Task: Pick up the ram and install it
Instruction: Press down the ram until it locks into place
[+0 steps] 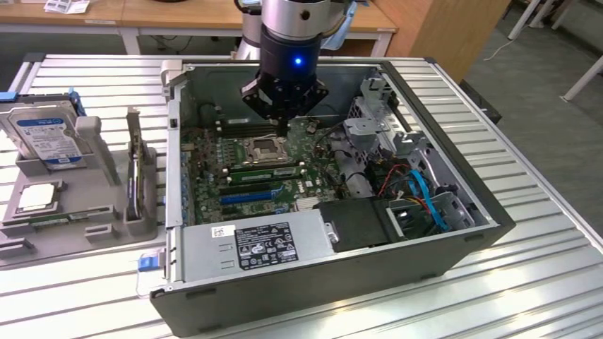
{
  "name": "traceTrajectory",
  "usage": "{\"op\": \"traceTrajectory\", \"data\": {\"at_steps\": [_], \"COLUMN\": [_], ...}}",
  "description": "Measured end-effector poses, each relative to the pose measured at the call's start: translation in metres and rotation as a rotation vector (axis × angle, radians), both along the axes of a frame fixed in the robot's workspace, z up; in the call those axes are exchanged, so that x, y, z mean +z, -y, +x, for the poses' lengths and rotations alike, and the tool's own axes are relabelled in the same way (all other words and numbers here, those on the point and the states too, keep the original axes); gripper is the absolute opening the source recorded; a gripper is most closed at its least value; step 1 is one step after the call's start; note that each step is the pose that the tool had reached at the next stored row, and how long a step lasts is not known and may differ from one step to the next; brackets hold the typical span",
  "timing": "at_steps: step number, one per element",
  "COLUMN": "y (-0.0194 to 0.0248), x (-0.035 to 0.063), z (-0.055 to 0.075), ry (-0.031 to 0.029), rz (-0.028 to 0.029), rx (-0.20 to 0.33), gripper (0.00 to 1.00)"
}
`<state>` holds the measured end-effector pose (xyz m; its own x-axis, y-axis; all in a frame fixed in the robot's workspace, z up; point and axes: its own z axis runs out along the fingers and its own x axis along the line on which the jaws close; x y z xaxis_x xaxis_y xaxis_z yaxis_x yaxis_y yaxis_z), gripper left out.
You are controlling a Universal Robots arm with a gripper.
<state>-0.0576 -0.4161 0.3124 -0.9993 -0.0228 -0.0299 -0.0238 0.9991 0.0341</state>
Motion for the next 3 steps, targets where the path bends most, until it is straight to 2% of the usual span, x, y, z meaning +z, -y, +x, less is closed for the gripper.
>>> {"op": "traceTrajectory", "data": {"at_steps": [3], "y": [0.0000], "x": [0.0000], "z": [0.0000], "ry": [0.0000], "rz": [0.0000], "rx": [0.000], "gripper": [0.10]}}
